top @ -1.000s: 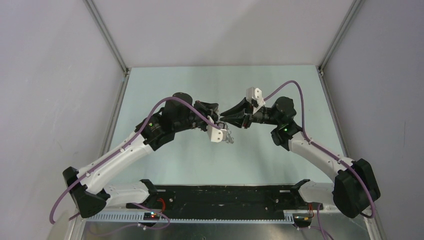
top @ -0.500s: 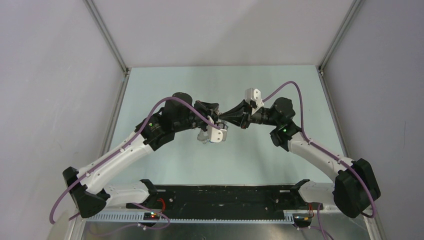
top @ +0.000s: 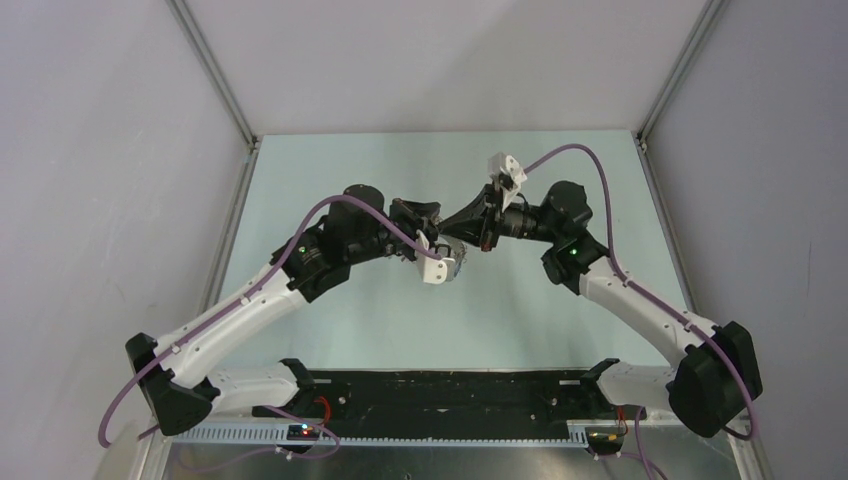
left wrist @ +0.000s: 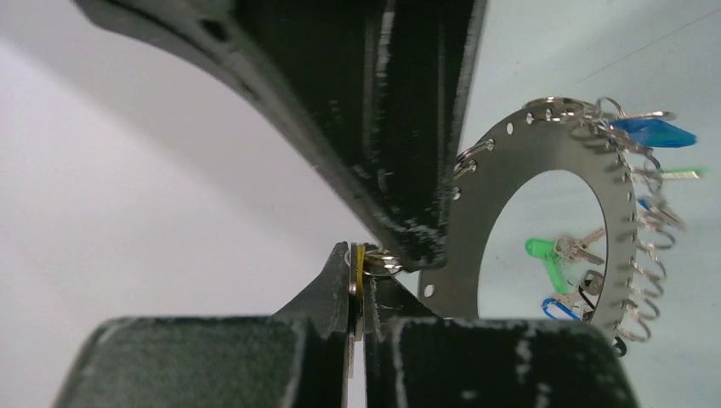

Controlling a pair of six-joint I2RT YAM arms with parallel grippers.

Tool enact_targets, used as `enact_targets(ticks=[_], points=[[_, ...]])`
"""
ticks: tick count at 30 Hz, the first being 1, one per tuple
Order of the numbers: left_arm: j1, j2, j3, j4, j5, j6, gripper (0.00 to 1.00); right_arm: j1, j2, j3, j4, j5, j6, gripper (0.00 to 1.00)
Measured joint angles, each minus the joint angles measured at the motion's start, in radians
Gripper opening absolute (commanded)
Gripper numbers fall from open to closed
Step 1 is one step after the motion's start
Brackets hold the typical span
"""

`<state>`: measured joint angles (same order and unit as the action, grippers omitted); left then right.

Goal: Remove the keys from the keyring

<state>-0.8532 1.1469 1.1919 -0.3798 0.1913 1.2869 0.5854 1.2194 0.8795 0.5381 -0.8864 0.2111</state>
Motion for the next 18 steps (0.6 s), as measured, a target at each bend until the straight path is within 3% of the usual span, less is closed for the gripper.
enact_targets(ticks=[3, 4, 6, 11, 18], points=[[-0.002, 0.0, -0.002, 0.013, -0.005, 0.007, 0.0, -0.007, 0.006, 0.06, -0.077, 0.012, 0.089, 0.02], [-0.002, -0.001, -0.002, 0.021, -0.007, 0.008, 0.0, -0.011, 0.01, 0.078, -0.098, 0.012, 0.127, 0.17], [-0.002, -0.002, -0.002, 0.038, -0.012, 0.014, 0.0, -0.028, 0.024, 0.101, -0.115, 0.01, 0.22, 0.35], [-0.003, -0.002, -0.025, 0.02, -0.023, 0.017, 0.0, -0.082, 0.044, 0.118, -0.097, -0.002, 0.389, 0.41], [-0.006, -0.003, -0.037, 0.011, -0.022, 0.023, 0.0, -0.095, -0.03, 0.119, -0.272, 0.04, 0.241, 0.42]])
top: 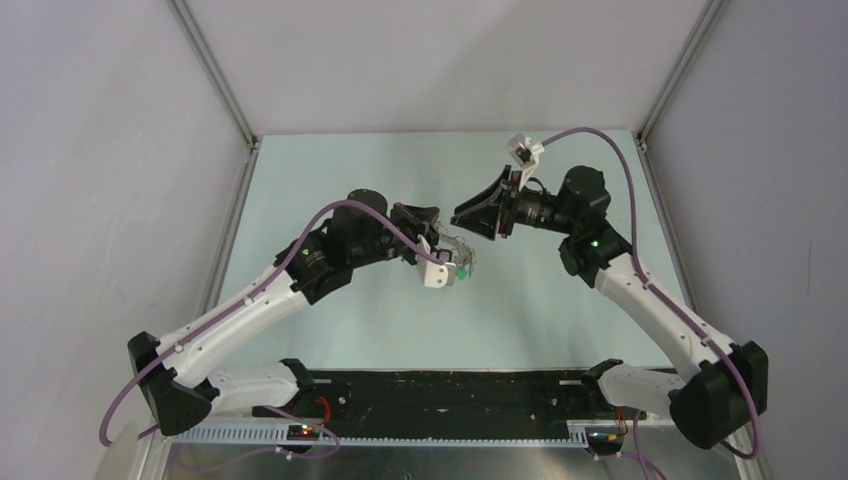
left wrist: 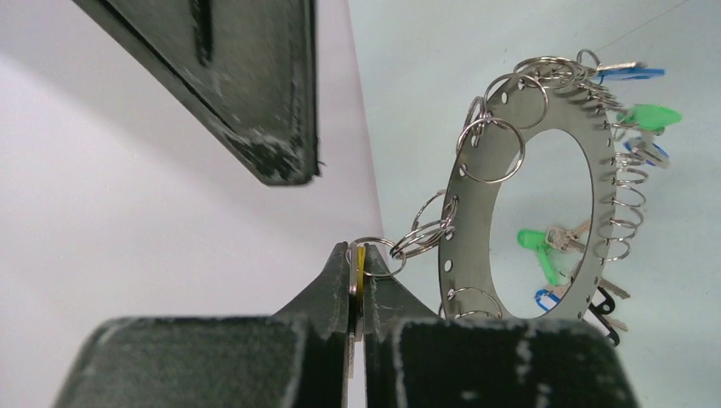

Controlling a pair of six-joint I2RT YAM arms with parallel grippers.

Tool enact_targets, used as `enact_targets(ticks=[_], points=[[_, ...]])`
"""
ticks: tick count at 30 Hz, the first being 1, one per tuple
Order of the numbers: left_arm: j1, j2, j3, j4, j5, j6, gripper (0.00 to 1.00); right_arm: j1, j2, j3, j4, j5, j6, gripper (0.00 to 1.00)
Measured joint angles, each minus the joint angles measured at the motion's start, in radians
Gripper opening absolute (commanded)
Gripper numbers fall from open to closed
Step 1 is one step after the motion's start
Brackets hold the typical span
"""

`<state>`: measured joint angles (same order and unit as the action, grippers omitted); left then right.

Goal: Remove the keys from the keyring

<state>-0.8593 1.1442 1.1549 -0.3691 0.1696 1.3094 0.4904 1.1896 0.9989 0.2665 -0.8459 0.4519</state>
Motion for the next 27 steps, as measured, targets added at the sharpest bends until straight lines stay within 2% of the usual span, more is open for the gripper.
enact_targets(ticks=[5, 10, 18, 27], points=[[0.0, -0.005, -0.006, 0.0, 0.022, 0.0, 0.0, -0.002, -0.087, -0.003, -0.051, 0.047, -0.212, 0.42], [0.0, -0.017, -0.01, 0.0, 0.04, 0.0, 0.0, -0.001, -0.077, -0.008, -0.044, 0.092, -0.348, 0.41], [-0.001, -0.032, -0.01, 0.0, 0.043, 0.018, 0.02, 0.039, 0.038, -0.042, -0.044, 0.178, -0.417, 0.4], [-0.003, -0.039, -0.011, 0.0, 0.04, 0.039, 0.02, 0.118, 0.032, -0.117, -0.006, 0.163, -0.446, 0.39]])
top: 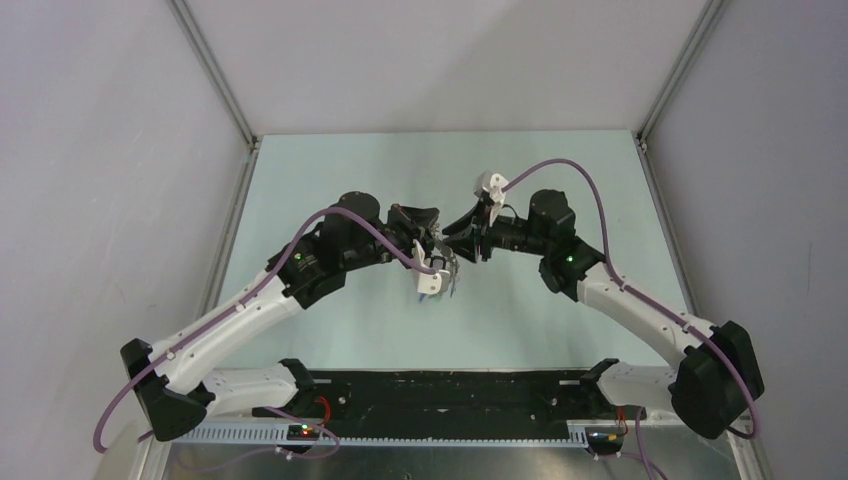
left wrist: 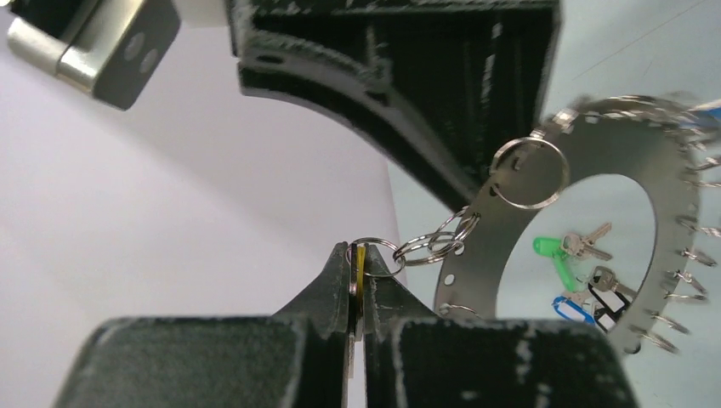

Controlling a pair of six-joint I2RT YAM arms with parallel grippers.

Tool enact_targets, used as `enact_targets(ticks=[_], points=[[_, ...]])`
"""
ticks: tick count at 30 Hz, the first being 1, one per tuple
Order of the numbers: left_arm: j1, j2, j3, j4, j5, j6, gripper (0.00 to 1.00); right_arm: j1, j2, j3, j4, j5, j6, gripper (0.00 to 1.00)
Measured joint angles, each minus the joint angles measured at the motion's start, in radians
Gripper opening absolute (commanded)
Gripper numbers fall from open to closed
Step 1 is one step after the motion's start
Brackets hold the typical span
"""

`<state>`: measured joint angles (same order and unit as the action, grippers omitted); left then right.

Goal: Remove the keys from the keyring

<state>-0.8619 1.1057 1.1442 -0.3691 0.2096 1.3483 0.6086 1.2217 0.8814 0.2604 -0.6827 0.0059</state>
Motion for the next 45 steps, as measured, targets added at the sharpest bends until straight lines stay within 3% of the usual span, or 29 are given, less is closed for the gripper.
enact_targets(ticks=[11, 22, 45], points=[[0.0, 0.0, 0.0, 0.0, 0.018, 0.004, 0.02, 0.002, -0.067, -0.066, 0.134, -0.065, 0.067, 0.52], [0.0, -0.001, 0.0, 0.001, 0.084, -0.014, 0.02, -0.011, -0.074, -0.066, 0.28, -0.122, 0.132, 0.54], [0.0, -0.03, 0.0, 0.003, 0.101, -0.04, 0.01, -0.002, -0.056, -0.076, 0.382, -0.159, 0.171, 0.59]])
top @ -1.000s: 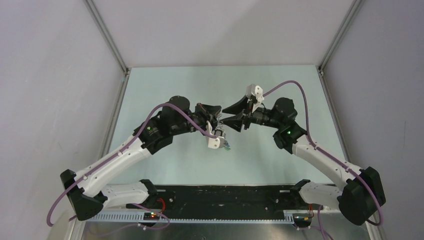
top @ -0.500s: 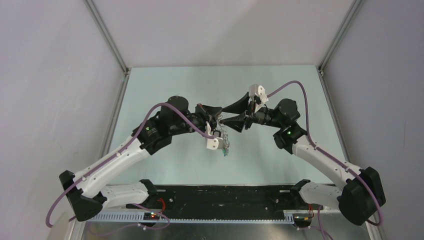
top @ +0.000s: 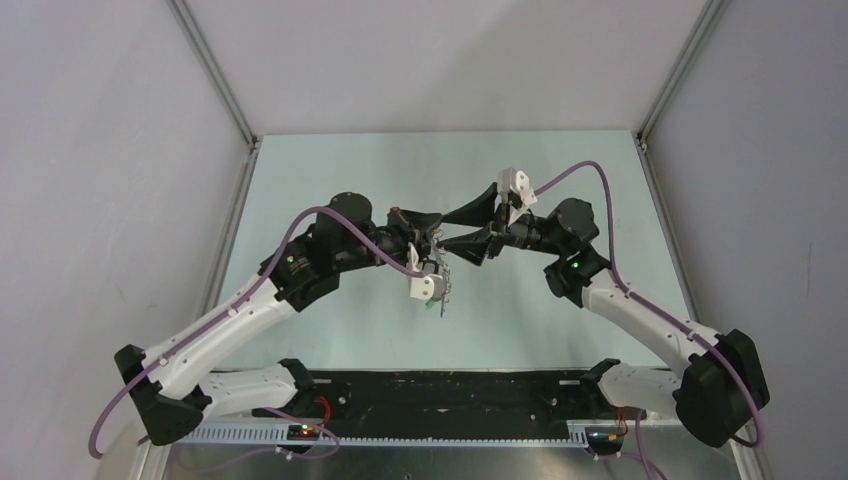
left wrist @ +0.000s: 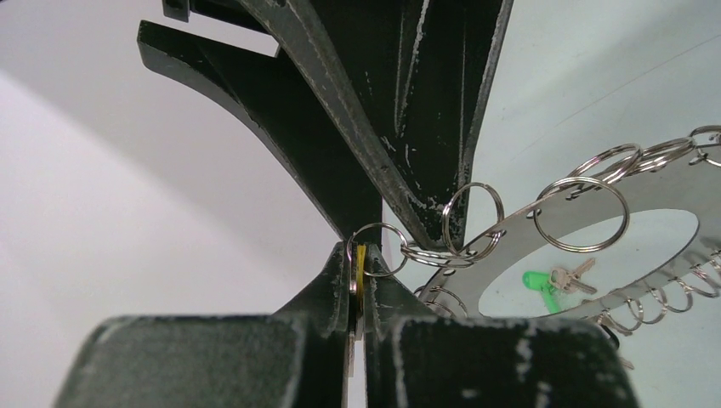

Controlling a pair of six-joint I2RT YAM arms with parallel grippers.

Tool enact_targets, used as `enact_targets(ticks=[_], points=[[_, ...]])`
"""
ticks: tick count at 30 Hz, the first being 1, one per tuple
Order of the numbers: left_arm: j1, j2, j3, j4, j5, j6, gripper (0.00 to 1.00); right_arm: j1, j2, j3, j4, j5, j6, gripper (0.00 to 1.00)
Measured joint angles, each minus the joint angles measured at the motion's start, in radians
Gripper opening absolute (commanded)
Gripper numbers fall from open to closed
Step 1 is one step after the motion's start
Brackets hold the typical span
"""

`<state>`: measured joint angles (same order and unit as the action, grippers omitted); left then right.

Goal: Remove the keys from the keyring

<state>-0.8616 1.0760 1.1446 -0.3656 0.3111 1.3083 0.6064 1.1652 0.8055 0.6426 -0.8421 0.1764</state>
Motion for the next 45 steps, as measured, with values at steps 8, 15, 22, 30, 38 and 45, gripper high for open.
enact_targets(ticks=[8, 15, 22, 30, 38, 45], points=[[0.0, -0.003, 0.0, 0.019, 0.005, 0.002, 0.0, 0.0, 0.013, 0.0, 0.024, 0.023, 0.056, 0.57], [-0.002, -0.003, 0.0, 0.04, -0.004, 0.019, 0.0, -0.011, 0.014, 0.0, 0.016, 0.058, 0.101, 0.56], [-0.002, -0.003, 0.0, 0.053, -0.002, 0.027, 0.0, -0.005, 0.019, 0.0, 0.053, 0.029, 0.125, 0.52], [-0.002, 0.0, 0.0, 0.058, -0.01, 0.028, 0.0, 0.01, 0.051, 0.0, 0.145, -0.029, 0.184, 0.23], [-0.001, -0.003, 0.0, 0.068, -0.016, 0.028, 0.0, 0.013, 0.081, -0.003, 0.278, -0.069, 0.284, 0.0], [-0.004, -0.003, -0.002, 0.085, -0.035, 0.024, 0.0, -0.004, 0.056, -0.012, 0.239, -0.035, 0.304, 0.0]])
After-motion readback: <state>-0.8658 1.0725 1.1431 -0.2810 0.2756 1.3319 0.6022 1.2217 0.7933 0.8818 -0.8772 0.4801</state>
